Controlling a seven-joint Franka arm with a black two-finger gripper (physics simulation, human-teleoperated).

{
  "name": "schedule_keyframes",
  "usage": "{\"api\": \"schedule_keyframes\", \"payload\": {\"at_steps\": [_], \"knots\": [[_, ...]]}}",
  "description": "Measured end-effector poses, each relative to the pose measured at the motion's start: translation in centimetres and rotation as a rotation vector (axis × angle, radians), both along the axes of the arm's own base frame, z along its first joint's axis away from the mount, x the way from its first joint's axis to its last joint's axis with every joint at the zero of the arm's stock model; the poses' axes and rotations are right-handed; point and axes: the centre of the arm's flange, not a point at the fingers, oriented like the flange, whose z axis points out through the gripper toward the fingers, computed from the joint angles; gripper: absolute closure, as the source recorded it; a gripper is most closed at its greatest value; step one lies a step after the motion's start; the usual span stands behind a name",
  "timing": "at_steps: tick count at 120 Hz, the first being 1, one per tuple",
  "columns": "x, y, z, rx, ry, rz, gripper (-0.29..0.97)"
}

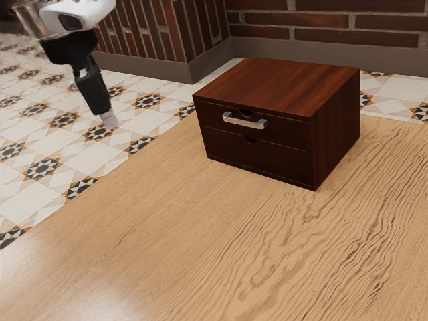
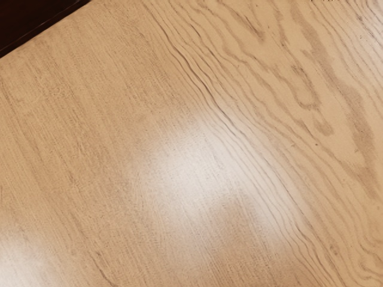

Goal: Pull the drawer handle with one arm to open the drawer

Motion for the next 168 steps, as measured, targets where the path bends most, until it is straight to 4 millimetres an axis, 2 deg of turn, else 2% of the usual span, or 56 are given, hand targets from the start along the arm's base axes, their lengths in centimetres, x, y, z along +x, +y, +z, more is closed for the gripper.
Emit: {"api": "schedule_keyframes", "payload": {"at_steps": [5, 10, 18, 28, 33, 41, 48, 52, 65, 76, 85, 101, 117, 136, 148, 168], "knots": [[0.5, -2.5, -0.3, 0.007, 0.008, -0.068, 0.00], [0.7, -3.5, -0.5, 0.012, 0.013, -0.104, 0.00], [0.7, -3.1, -0.8, 0.016, 0.020, -0.120, 0.00], [2.4, -2.4, -2.4, 0.007, 0.052, -0.132, 0.00], [2.5, -2.4, -2.7, 0.001, 0.057, -0.145, 0.00], [0.6, -2.8, -1.9, 0.007, 0.055, -0.171, 0.00], [-1.9, -4.3, -0.8, 0.024, 0.044, -0.234, 0.00], [-2.0, -4.7, -1.0, 0.036, 0.044, -0.282, 0.00], [2.0, -6.1, -4.6, 0.080, 0.060, -0.481, 0.00], [6.7, -6.6, -8.1, 0.123, 0.042, -0.633, 0.00], [10.1, -7.1, -10.2, 0.148, -0.015, -0.745, 0.03], [14.5, -5.6, -14.1, 0.221, -0.147, -0.879, 0.12], [16.9, -2.5, -14.5, 0.309, -0.270, -0.954, 0.16], [19.3, -2.7, -15.6, 0.349, -0.355, -1.065, 0.26], [20.8, -0.9, -15.9, 0.371, -0.395, -1.095, 0.30], [23.0, -0.1, -17.6, 0.387, -0.425, -1.166, 0.37]]}}
